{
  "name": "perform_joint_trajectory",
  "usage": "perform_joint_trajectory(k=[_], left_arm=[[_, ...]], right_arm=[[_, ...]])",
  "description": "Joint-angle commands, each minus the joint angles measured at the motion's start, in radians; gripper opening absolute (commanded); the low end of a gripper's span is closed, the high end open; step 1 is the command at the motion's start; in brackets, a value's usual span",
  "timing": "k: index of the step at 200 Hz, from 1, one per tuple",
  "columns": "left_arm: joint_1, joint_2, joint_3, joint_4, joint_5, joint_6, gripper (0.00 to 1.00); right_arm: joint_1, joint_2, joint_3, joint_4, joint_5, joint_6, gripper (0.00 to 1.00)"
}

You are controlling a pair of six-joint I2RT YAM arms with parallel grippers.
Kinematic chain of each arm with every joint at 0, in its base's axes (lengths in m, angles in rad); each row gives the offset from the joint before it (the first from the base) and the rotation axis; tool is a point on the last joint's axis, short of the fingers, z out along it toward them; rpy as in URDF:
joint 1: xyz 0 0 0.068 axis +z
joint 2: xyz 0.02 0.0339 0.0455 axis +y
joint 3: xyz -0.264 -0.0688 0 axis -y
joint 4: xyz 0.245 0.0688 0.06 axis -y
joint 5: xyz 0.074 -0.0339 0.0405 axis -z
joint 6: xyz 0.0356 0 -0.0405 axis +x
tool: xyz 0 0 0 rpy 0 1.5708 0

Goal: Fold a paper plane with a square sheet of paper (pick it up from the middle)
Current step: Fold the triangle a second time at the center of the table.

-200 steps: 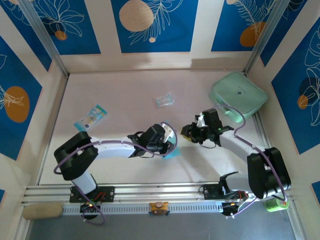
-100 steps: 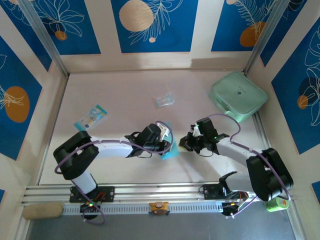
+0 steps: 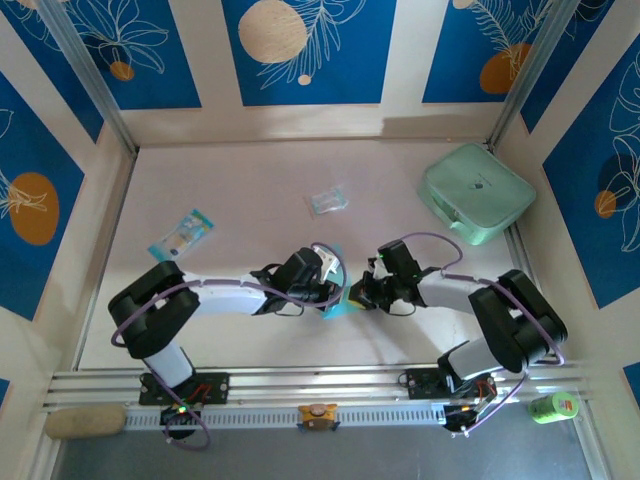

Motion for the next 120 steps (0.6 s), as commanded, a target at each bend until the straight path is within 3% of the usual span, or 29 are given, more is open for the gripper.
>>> perform_joint_trajectory(k=[1,30,60,120], left_arm=[[0.017,0.011,-0.007,0.005,0.013,-0.013,0.0],[0.049,0.015,-0.029,0.023,0.032,-0.016,0.0],[0.095,0.037,-0.062,0.072,0.068,-0.008,0.0],[0.11,0.052,-0.089,0.1,0.031,0.015,0.0]], right_arm=[[0.009,0.032,0.03,-0.073,0.036,-0.037,0.02],[0.006,0.053,0.015,-0.157,0.112,-0.089,0.01],[0.004,0.065,0.025,-0.147,0.083,-0.111,0.01],[0.006,0.078,0.039,-0.145,0.069,-0.113,0.02]])
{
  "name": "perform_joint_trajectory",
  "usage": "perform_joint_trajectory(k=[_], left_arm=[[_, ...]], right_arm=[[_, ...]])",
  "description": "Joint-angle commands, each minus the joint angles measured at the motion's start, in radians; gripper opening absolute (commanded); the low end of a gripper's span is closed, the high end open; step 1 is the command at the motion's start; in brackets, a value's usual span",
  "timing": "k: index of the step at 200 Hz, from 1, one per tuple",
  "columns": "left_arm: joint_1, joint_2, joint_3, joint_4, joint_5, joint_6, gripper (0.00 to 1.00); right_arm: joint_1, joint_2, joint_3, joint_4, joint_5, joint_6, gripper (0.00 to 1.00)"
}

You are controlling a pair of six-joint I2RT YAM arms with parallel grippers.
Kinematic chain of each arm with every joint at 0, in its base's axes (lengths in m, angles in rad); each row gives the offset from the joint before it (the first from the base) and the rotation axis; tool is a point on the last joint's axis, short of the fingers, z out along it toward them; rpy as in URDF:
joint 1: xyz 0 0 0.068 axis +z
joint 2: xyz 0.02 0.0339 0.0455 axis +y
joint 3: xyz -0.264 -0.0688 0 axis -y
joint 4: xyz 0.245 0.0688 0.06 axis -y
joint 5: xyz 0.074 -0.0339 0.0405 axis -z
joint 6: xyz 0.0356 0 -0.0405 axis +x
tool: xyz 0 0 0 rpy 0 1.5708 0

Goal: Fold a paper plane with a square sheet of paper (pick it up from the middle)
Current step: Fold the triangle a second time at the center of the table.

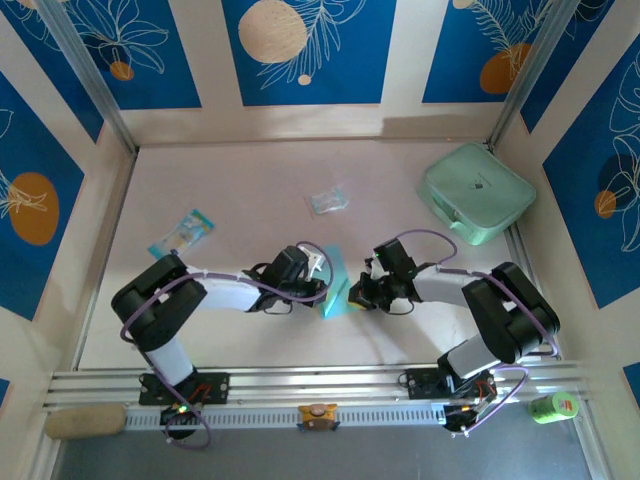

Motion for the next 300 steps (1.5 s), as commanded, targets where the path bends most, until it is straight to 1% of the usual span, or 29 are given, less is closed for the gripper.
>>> perform_joint_trajectory(k=[1,46,105,132,165,194,230,271,300], left_arm=[[0.009,0.013,-0.011,0.032,-0.002,0.018,0.0],[0.009,0.047,-0.011,0.018,-0.004,0.015,0.0],[0.01,0.061,-0.031,0.03,0.015,0.006,0.0],[0.009,0.058,-0.027,0.033,0.02,0.004,0.0],[0.01,0.053,-0.021,0.036,0.028,0.0,0.0],[0.01,0.012,-0.026,0.053,-0.011,-0.009,0.0],[0.01,-0.008,-0.024,0.045,-0.051,0.01,0.0],[0.009,-0.015,-0.041,0.054,-0.064,0.022,0.0],[0.01,-0.013,-0.031,0.016,-0.069,0.032,0.0]], right_arm=[[0.001,0.04,-0.002,-0.074,0.04,-0.019,0.01],[0.001,0.038,0.017,-0.082,0.031,-0.02,0.02],[0.025,-0.011,0.062,-0.073,-0.005,-0.015,0.04],[0.037,0.023,0.079,-0.038,-0.032,-0.004,0.04],[0.052,0.072,0.09,-0.052,0.015,0.002,0.04],[0.049,0.094,0.074,-0.121,0.066,-0.018,0.01],[0.044,0.086,0.059,-0.106,0.051,-0.02,0.01],[0.044,0.096,0.065,-0.102,0.037,-0.025,0.01],[0.044,0.098,0.065,-0.101,0.036,-0.022,0.01]])
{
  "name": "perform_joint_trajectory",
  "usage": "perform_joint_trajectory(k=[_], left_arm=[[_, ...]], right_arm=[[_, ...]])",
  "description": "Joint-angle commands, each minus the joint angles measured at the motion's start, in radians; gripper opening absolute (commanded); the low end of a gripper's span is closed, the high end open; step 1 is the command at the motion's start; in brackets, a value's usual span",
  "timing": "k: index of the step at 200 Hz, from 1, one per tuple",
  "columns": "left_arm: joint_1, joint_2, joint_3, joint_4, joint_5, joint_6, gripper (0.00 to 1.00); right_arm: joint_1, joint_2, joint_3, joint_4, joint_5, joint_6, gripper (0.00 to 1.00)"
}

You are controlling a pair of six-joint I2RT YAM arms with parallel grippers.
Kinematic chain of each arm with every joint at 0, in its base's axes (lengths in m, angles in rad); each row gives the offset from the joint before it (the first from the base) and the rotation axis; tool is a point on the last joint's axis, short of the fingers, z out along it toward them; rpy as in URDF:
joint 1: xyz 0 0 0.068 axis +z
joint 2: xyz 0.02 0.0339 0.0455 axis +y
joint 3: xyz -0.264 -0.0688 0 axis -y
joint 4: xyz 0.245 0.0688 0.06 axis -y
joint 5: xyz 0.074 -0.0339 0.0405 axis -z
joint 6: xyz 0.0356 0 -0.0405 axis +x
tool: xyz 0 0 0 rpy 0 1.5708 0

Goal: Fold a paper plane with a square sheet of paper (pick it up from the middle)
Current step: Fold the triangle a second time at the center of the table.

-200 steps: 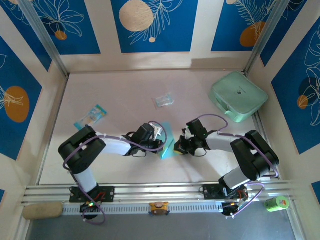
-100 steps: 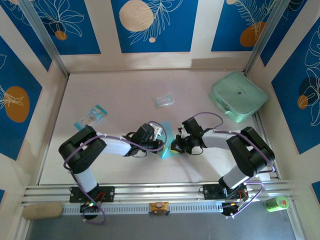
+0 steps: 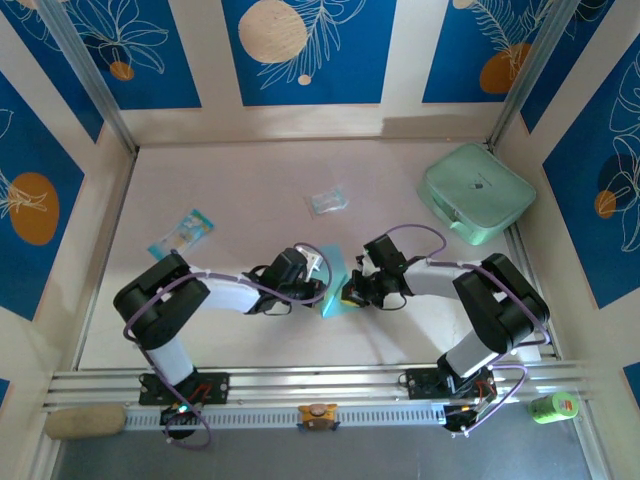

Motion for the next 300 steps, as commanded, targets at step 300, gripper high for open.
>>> perform_joint_trajectory(k=[300], left_arm=[[0.008,-0.026,-0.025,0.032,-0.039,0.021,0.0]], right_arm=[[-0.011,0.033,-0.016,-0.065,0.019,-0.019,0.01]])
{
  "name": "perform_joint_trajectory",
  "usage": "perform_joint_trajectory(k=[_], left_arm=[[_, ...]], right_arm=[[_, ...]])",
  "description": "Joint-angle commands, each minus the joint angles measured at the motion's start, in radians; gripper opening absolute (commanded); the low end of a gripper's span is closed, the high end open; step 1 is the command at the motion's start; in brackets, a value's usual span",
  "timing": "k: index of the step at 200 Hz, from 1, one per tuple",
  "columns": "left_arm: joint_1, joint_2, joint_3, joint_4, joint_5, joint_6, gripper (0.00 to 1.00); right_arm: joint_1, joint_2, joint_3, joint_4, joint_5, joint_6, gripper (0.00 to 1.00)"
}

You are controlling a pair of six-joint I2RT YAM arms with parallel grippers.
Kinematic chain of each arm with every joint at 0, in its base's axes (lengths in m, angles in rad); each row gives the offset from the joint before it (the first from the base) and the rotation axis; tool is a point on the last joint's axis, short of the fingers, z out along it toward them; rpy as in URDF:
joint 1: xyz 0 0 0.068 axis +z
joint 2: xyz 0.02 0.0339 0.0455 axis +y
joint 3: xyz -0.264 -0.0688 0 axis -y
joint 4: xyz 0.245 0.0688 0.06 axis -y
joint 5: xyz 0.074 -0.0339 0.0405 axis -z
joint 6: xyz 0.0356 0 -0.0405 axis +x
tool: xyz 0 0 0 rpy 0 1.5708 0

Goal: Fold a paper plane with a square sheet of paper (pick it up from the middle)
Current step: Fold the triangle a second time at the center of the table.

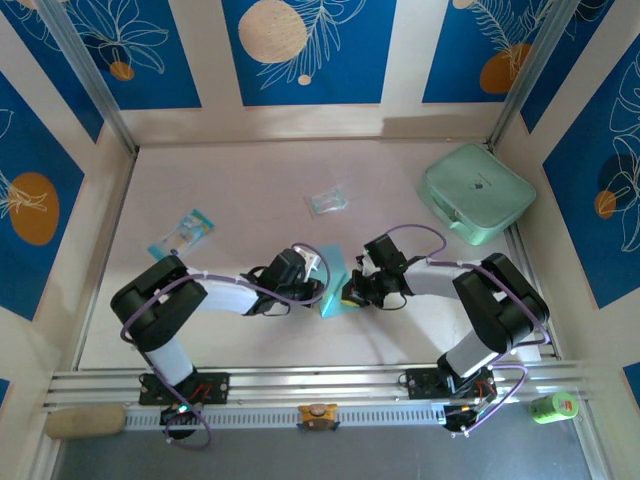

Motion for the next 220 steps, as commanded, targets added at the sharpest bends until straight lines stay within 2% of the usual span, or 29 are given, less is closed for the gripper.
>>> perform_joint_trajectory(k=[1,51,77,220], left_arm=[[0.008,-0.009,-0.007,0.02,-0.015,0.021,0.0],[0.008,-0.009,-0.014,0.033,-0.022,0.009,0.0],[0.007,-0.005,0.0,0.03,0.009,0.017,0.01],[0.008,-0.014,-0.007,0.011,-0.032,0.02,0.01]], right_arm=[[-0.005,0.032,-0.015,-0.066,0.025,-0.015,0.01],[-0.008,0.035,-0.019,-0.065,0.025,-0.017,0.01],[-0.008,0.035,-0.018,-0.064,0.024,-0.018,0.01],[-0.011,0.032,-0.019,-0.064,0.023,-0.017,0.01]])
